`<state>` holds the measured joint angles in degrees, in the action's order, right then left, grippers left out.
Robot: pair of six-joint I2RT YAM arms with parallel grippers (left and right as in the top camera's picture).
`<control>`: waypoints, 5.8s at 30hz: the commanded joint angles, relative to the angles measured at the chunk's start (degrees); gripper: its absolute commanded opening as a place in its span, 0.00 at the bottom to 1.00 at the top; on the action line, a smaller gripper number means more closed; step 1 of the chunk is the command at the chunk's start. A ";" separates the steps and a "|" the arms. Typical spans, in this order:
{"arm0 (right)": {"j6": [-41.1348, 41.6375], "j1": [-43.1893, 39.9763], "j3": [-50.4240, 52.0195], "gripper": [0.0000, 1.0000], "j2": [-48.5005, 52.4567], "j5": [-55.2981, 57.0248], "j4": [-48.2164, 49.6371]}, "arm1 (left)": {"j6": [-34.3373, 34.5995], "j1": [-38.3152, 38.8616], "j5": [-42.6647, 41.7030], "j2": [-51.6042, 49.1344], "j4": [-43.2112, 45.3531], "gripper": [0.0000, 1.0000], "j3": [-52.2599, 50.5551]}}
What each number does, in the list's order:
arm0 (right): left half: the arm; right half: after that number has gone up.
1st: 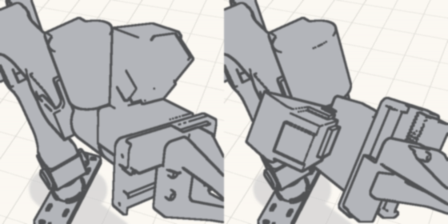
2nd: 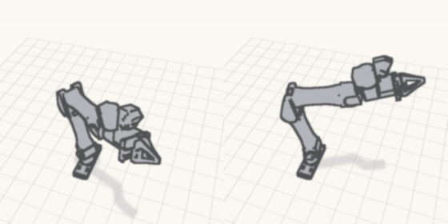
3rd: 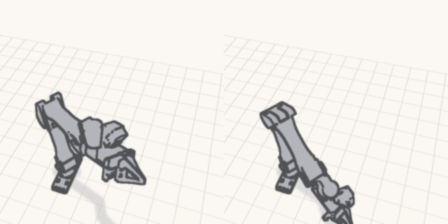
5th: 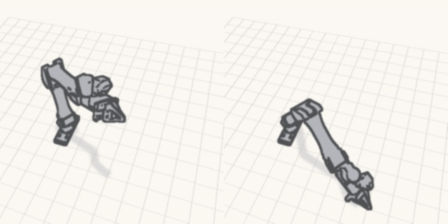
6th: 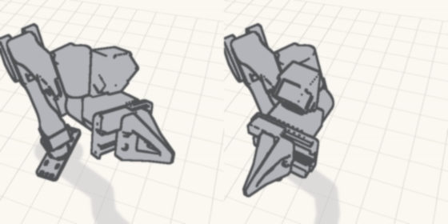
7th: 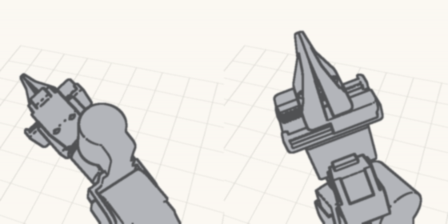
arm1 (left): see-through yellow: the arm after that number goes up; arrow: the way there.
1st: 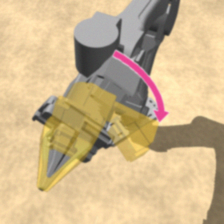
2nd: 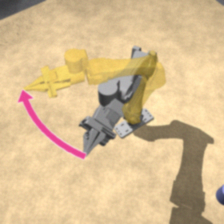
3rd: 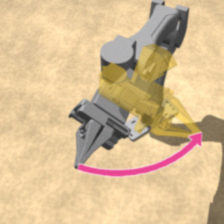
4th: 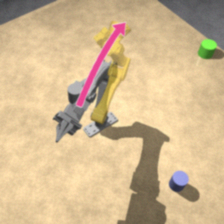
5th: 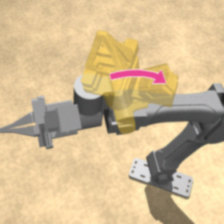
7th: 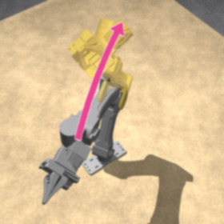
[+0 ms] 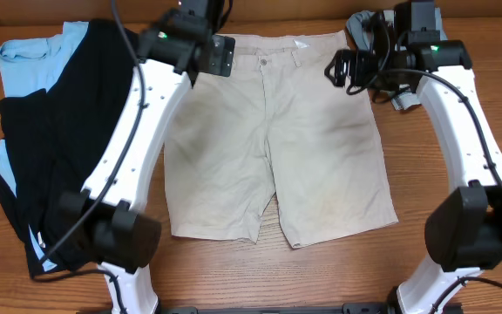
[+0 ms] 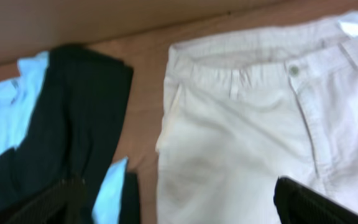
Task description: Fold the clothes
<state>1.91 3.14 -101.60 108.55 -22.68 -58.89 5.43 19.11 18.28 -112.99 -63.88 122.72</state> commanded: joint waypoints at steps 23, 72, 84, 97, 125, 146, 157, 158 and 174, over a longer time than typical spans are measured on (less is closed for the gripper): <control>13.99 28.11 26.71 0.94 1.05 25.53 17.31 | -0.72 -6.71 -2.95 4.63 -13.97 1.00 5.64; 6.29 17.88 26.53 0.86 -0.59 7.17 -2.95 | -0.83 -6.73 -5.49 4.50 -19.45 1.00 5.62; 8.17 31.04 26.53 0.87 -0.74 18.01 6.67 | -1.20 -6.73 -5.46 4.50 -19.43 1.00 5.62; 15.17 32.37 26.67 0.85 8.26 26.08 1.88 | -1.22 -6.73 -5.46 4.50 -19.45 1.00 5.62; 10.43 -8.13 34.23 0.89 7.50 19.65 -2.91 | -7.26 -6.71 -8.24 -16.61 -13.22 1.00 5.53; 2.32 -13.05 13.44 0.91 -18.16 4.57 -14.29 | -15.78 -6.56 -26.77 -31.04 2.29 0.63 5.51; 2.32 -12.98 13.46 0.91 -20.48 4.57 -15.19 | -9.49 -6.82 -12.76 -34.62 -3.34 0.11 5.29; 2.32 -12.98 13.46 0.91 -20.46 4.57 -15.19 | -6.97 -7.10 -10.75 -34.99 -4.70 0.08 5.29; 2.69 -9.42 15.96 0.90 -18.91 4.59 -12.02 | 3.67 -16.85 -9.09 -38.86 -26.23 0.04 -4.44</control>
<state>4.67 -8.32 -87.22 88.88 -17.76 -72.14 6.52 5.78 5.41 -145.86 -89.52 125.32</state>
